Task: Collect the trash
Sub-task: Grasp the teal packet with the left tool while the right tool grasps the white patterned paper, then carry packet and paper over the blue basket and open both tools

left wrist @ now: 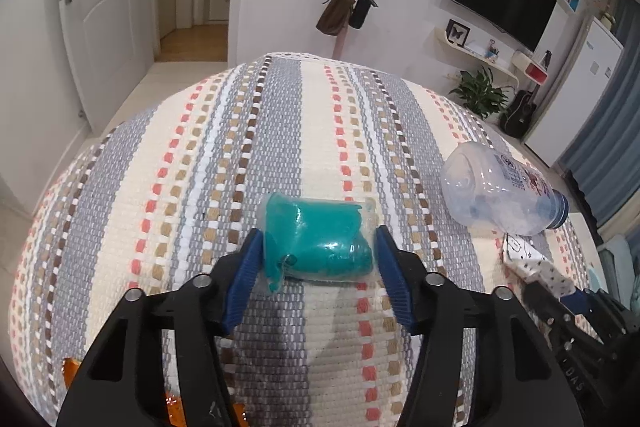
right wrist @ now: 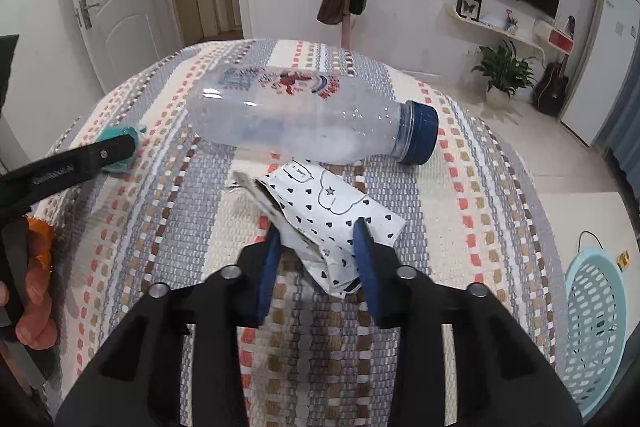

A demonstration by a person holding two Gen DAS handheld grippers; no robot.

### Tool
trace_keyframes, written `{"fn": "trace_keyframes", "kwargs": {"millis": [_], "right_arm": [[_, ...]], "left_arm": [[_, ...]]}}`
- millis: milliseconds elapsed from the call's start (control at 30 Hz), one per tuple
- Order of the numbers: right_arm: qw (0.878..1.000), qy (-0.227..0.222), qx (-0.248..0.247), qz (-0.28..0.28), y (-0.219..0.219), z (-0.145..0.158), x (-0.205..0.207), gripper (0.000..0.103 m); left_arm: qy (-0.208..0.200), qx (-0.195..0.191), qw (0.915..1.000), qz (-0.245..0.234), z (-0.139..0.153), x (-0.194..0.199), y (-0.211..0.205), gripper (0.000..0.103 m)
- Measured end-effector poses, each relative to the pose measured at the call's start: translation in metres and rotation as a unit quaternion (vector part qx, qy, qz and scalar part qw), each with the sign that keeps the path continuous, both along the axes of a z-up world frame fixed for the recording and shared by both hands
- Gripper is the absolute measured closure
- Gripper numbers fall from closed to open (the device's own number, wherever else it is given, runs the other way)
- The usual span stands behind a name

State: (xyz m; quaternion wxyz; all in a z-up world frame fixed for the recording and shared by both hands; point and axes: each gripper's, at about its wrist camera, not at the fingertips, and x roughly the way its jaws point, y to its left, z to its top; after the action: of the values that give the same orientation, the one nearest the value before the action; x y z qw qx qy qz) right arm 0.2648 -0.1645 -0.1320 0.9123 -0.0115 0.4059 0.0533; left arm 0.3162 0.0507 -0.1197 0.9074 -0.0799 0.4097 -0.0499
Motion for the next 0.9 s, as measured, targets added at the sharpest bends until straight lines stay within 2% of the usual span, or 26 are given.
{"fn": "trace_keyframes", "kwargs": {"millis": [33, 133, 200, 267, 400, 500, 567, 700, 900], "right_arm": [[1.000, -0.005, -0.002, 0.006, 0.002, 0.001, -0.002, 0.085], [1.000, -0.013, -0.002, 0.026, 0.006, 0.003, -0.006, 0.093], [0.999, -0.022, 0.016, 0.045, 0.005, 0.006, -0.010, 0.096], [0.997, -0.038, 0.037, 0.060, 0.001, 0.011, -0.016, 0.098], [0.993, -0.059, 0.071, 0.068, -0.007, 0.019, -0.024, 0.099], [0.991, -0.068, 0.090, 0.066, -0.014, 0.025, -0.032, 0.099], [0.990, -0.059, 0.112, 0.059, -0.022, 0.028, -0.039, 0.099], [0.988, -0.086, 0.119, 0.048, -0.037, 0.050, -0.068, 0.099], [0.985, -0.126, 0.119, 0.021, -0.071, 0.085, -0.104, 0.099]], "left_arm": [[-0.002, 0.001, 1.0000, -0.001, 0.000, 0.000, -0.001, 0.051], [-0.016, 0.019, 0.9997, 0.002, 0.003, -0.004, -0.005, 0.052], [-0.035, 0.047, 0.9983, 0.005, 0.006, -0.011, -0.012, 0.053], [-0.051, 0.057, 0.9971, 0.000, 0.011, -0.017, -0.017, 0.054], [-0.084, 0.049, 0.9951, -0.017, 0.026, -0.032, -0.022, 0.054], [-0.100, 0.020, 0.9943, -0.033, 0.042, -0.052, -0.025, 0.054], [-0.110, 0.009, 0.9928, -0.046, 0.054, -0.067, -0.032, 0.054], [-0.132, 0.007, 0.9889, -0.067, 0.074, -0.090, -0.049, 0.054], [-0.156, -0.024, 0.9810, -0.113, 0.104, -0.118, -0.090, 0.054]]}}
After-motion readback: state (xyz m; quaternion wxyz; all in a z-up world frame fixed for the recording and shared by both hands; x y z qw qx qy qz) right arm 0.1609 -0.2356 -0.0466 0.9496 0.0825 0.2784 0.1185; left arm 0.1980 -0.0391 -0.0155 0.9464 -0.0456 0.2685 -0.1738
